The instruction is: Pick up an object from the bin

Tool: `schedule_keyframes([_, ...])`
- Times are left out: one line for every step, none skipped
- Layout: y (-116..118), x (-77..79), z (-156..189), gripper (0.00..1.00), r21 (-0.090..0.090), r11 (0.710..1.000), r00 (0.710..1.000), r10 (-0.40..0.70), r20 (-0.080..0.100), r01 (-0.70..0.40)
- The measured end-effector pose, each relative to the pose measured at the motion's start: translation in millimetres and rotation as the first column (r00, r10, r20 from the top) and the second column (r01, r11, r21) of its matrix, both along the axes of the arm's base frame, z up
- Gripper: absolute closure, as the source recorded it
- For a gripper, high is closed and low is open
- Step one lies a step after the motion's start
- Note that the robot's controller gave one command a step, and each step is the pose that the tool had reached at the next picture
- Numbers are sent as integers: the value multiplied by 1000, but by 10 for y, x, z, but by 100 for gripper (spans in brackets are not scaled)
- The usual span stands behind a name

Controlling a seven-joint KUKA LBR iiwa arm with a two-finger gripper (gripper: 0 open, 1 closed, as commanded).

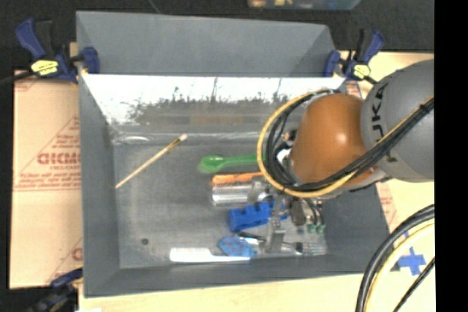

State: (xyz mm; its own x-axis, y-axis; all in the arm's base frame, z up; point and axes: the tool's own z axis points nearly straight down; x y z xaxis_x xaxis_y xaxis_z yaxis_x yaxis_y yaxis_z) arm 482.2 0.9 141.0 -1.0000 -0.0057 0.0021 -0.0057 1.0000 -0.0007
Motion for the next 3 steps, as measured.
schedule_keyframes([0, 18, 13, 0, 0, 1000, 1000, 0, 5, 0])
schedule_keyframes([-118, 461, -668, 0, -1, 1000, 1000, 20, 19, -20])
schedule_keyframes([4, 470, -671, 0, -1, 1000, 1000, -1, 22, 1])
